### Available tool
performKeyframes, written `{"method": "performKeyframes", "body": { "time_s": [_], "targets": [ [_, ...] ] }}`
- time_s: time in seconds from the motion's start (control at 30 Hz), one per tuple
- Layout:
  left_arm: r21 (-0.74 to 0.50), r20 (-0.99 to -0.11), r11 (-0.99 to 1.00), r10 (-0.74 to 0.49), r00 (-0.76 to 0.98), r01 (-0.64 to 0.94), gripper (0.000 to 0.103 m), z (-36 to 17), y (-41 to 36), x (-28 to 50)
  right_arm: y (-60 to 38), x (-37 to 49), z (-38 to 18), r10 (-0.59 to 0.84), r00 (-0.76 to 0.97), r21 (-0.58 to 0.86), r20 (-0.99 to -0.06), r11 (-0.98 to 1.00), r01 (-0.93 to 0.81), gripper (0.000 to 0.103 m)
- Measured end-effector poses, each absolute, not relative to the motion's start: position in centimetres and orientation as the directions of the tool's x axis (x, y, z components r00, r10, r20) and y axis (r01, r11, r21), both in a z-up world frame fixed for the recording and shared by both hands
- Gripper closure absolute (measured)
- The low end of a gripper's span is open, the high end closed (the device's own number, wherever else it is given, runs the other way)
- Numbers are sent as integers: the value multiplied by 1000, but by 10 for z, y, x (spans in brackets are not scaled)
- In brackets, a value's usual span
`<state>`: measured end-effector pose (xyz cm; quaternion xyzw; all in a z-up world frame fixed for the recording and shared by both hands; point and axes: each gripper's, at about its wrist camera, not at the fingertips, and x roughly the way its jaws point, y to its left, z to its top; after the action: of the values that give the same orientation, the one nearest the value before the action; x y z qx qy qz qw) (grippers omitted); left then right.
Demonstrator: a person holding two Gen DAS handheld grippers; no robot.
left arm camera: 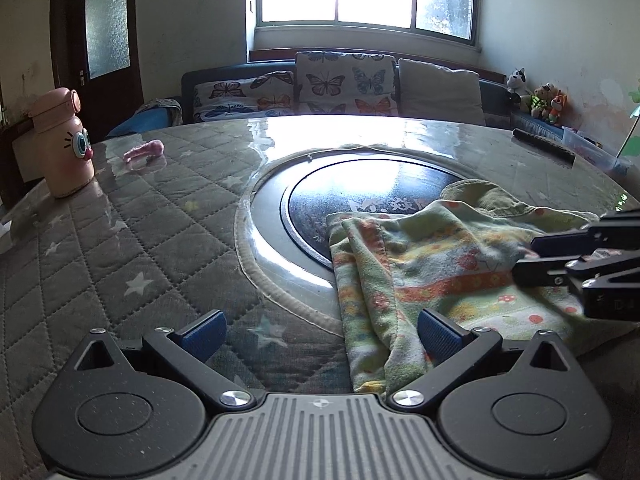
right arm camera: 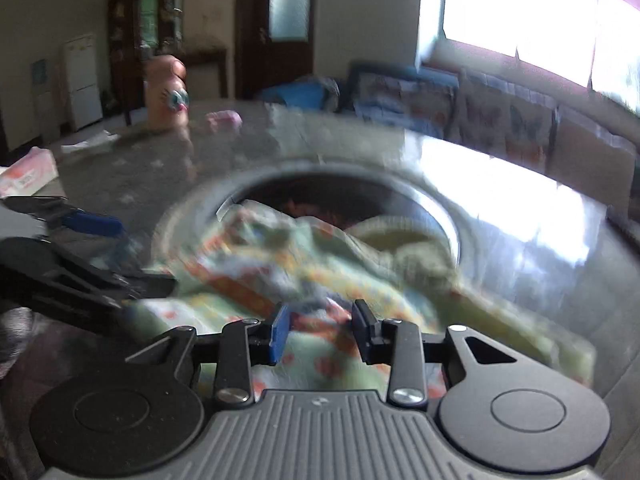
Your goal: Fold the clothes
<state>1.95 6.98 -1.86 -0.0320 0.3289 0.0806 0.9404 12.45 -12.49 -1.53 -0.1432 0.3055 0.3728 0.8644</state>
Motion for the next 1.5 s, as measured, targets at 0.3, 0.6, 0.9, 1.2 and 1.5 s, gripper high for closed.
{"method": "performKeyframes", "body": {
  "time_s": [0.3, 0.6, 0.9, 1.2, 1.5],
  "targets": [
    [-44, -616, 977, 137, 776, -207, 0, -5, 92, 16, -110, 85, 8, 632, 495, -82, -596, 565, -821, 68],
    [-166, -628, 952, 98, 772, -256, 0, 11, 124, 29, -59, 47, -7, 673, 386, -148, -631, 384, -912, 64],
    [-277, -651, 941, -34, 758, -196, 0, 4, 112, 41, -40, 35, -20, 646, 434, -255, -628, 356, -899, 72],
    [-441, -662, 877, -174, 729, -191, 19, -1, 110, 48, -68, 39, 9, 717, 410, -99, -564, 434, -896, 92],
    [-628, -642, 739, -313, 700, -245, 43, -7, 115, 44, -102, 24, 23, 762, 407, -51, -504, 444, -895, 94]
  ]
}}
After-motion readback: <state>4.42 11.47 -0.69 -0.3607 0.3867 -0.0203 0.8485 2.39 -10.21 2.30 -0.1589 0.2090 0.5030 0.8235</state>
